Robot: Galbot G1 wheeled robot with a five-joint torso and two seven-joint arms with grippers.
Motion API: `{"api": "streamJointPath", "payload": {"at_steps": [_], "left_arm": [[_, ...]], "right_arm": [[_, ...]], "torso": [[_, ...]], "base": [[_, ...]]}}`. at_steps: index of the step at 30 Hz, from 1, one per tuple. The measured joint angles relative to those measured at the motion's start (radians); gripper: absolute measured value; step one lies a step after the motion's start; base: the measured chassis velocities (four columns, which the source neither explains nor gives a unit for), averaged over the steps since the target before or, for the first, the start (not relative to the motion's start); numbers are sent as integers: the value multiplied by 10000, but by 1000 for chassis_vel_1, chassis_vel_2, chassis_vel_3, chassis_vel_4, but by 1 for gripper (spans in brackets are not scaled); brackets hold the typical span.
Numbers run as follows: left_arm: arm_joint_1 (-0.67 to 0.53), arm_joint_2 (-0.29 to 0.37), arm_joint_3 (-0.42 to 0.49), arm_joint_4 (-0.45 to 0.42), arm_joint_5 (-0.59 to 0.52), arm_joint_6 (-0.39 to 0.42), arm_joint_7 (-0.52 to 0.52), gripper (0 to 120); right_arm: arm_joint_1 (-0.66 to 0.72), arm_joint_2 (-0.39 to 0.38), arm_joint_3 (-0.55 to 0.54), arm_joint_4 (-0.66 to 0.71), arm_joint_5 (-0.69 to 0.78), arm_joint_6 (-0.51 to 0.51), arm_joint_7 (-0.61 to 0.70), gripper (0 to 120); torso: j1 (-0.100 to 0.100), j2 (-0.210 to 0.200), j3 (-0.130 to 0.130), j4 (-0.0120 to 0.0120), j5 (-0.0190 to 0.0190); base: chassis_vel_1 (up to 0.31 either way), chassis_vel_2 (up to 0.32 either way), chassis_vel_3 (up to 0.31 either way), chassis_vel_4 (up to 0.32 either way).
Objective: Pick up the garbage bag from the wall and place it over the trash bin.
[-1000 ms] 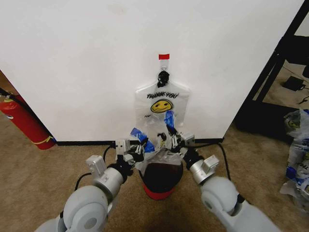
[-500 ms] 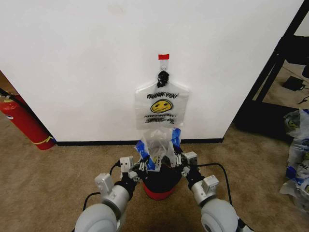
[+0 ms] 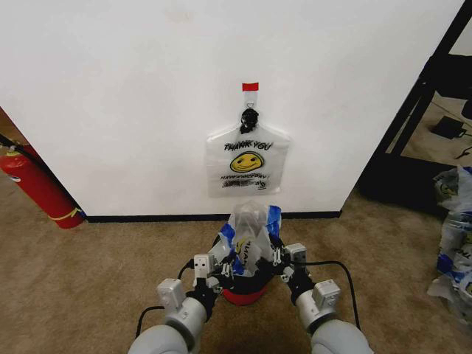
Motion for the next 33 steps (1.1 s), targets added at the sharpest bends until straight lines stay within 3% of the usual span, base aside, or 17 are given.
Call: {"api": "streamJointPath", "payload": {"at_steps": [5,10,19,23,33], "left_arm": [[-167,-16,-174,563,-301,20,-91,0],[138,326,-436,564,-327,-64,-103,0],[889,540,-528,-660,-39,612,-948,0],[1191,529,-311,-805,164,723,-1019,0],[913,98,-110,436,536,591,-840,0]], "right_arm": [[291,108,-84,-690,146,-67,152,0],[261,84,-77,-1031,225,-97,264,0],[-642,-506,59,23,171,-702,846,0],[-990,-731,232,408,219,-957,1062,0],[-1054,-825,400,170,616,-1529,1620,0]], "torso": [[0,-1,1,5,0],[0,-1,1,5,4],[0,0,0,3,2],[0,0,0,4,3],[0,0,0,4,3]], "base": [[0,0,0,0],[0,0,0,0],[0,0,0,0],[0,0,0,0],[0,0,0,0]]}}
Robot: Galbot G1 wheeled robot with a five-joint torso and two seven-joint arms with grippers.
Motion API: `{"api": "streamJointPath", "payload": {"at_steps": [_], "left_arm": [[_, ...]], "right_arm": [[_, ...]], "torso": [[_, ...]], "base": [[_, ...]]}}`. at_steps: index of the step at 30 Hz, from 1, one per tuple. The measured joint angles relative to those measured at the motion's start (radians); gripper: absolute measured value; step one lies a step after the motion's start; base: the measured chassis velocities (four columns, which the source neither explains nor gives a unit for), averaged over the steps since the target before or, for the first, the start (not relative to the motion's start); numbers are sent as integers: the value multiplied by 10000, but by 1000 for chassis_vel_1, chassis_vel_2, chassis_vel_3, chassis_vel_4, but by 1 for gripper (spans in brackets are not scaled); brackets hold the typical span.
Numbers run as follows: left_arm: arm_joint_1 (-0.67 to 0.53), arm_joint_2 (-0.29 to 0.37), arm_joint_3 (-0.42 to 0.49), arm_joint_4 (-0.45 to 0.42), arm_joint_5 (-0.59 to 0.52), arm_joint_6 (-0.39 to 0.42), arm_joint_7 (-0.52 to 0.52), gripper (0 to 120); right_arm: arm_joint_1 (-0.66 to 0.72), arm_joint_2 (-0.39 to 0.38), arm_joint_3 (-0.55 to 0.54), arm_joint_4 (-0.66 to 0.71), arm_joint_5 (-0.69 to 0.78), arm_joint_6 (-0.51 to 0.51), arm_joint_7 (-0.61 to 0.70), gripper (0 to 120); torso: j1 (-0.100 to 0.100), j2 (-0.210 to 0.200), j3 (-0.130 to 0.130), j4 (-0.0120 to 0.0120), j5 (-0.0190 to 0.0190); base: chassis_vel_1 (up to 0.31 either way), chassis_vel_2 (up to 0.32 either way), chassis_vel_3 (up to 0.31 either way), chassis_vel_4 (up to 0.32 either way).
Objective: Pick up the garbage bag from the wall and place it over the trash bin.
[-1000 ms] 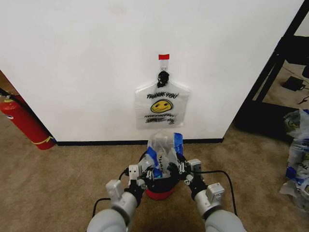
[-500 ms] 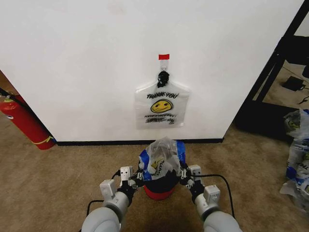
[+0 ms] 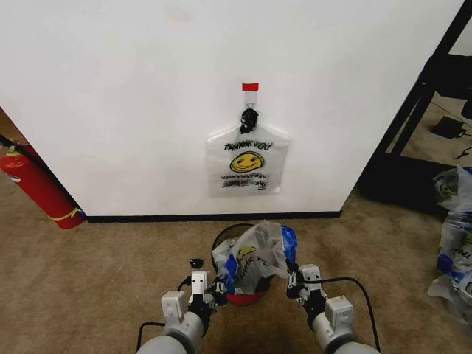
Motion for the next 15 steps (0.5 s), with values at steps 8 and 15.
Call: {"api": "streamJointPath", "payload": {"at_steps": [8,15], "left_arm": [[292,368,-201,-162,-87,-35,-69,0],[630,663,-343,-783,-160,138,-219,0]], "right_arm": [[293,-29,125,-130,763,-699,629,0],[337,-205,180,176,987,-1295,924,0]], "torso": [[0,0,0,0,0],[0,0,0,0,-1]], "base": [[0,0,0,0],[0,0,0,0]]}}
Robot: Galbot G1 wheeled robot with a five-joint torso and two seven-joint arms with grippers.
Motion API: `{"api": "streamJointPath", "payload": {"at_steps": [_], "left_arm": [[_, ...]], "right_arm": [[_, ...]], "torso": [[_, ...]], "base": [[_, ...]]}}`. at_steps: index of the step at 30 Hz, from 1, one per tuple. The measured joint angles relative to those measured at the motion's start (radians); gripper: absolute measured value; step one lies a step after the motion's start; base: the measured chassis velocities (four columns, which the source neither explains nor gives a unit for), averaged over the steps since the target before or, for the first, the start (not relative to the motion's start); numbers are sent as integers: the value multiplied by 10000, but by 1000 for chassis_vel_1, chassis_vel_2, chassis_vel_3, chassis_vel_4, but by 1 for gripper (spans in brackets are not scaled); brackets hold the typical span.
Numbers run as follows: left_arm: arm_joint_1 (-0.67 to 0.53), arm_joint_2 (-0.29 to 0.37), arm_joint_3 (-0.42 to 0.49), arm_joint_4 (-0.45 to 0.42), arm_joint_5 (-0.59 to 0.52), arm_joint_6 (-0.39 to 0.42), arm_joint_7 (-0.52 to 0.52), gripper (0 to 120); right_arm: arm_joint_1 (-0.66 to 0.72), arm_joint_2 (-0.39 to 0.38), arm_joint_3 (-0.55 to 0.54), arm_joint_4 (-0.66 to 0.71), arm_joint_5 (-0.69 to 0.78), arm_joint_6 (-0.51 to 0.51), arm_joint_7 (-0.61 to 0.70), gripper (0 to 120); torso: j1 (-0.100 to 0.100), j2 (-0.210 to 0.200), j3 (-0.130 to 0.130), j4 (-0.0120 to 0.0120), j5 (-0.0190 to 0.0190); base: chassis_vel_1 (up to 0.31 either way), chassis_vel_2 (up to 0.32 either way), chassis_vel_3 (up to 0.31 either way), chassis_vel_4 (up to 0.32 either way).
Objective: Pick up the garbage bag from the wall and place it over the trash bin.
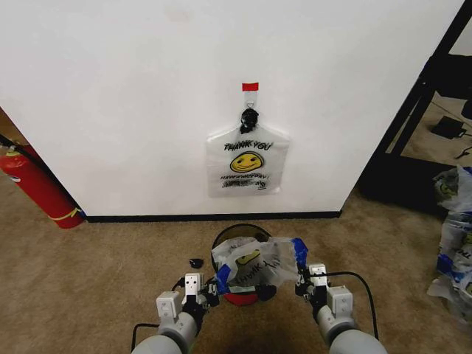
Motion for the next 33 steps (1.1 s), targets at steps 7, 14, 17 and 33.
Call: {"api": "streamJointPath", "payload": {"at_steps": [7,14,17,33], "left_arm": [[227,-13,104,62,167,82,57,0],[-4,-181,258,563,217,111,85,0],[-31,-192,298,669,250,149,96,0],[19,-71,306,966,409,213,170,0]], "right_arm": [[90,-138,2,-161,68,-217,-2,0],[408,-44,-143,-502,190,-396,19,0],[542,-9,-236,-656,210,-495,54,0],[796,-11,-334,-1211,219,-820,73,0]], "torso": [[0,0,0,0,1],[0,0,0,0,1],[0,0,0,0,1],[1,0,0,-1,1]], "base": [[0,0,0,0],[0,0,0,0],[0,0,0,0],[0,0,0,0]]}}
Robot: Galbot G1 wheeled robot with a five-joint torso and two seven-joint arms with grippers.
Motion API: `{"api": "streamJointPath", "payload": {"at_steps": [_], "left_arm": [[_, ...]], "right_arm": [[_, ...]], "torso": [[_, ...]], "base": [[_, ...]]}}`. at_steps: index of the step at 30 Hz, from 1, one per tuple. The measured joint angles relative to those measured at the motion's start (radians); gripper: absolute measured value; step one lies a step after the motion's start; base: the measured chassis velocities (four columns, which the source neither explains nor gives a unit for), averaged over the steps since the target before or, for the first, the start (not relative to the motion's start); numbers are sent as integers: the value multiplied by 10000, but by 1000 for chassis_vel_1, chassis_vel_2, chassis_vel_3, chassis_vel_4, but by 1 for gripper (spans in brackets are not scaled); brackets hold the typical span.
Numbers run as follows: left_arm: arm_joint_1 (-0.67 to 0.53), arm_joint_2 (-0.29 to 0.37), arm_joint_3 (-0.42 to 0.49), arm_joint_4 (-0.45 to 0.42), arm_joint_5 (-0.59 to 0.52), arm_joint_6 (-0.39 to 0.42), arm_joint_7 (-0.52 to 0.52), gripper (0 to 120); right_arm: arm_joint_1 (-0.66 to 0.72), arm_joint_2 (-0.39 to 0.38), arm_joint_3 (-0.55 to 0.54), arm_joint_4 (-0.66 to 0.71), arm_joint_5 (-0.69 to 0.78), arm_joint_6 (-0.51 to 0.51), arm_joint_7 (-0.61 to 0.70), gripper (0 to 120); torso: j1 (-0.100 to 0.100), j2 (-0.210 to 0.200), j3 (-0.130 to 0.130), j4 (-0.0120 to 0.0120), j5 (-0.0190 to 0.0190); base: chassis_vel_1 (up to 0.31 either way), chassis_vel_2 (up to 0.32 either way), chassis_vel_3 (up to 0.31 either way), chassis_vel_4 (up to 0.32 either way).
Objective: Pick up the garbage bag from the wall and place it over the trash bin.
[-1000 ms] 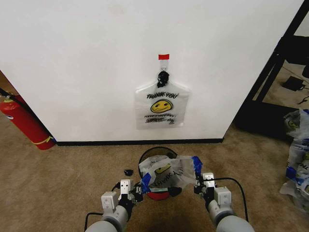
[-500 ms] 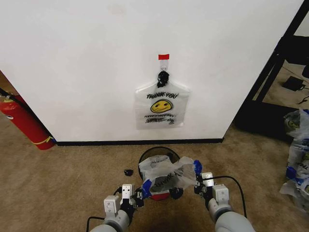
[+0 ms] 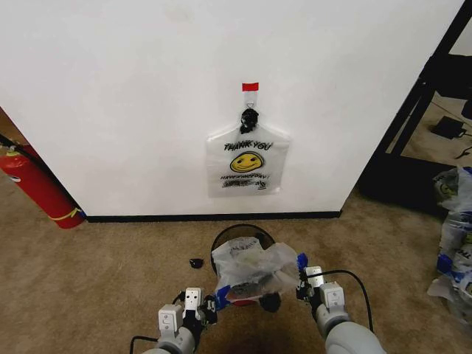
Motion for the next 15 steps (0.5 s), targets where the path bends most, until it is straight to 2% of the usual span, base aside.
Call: {"api": "streamJointPath", "payload": {"at_steps": [15], "left_arm": [[-257,-218,178,580,74,24,10,0]], "right_arm": [[739,361,-389,-819,163,-25,36,0]], "torso": [[0,0,0,1,0]], "base": [[0,0,0,0]]}}
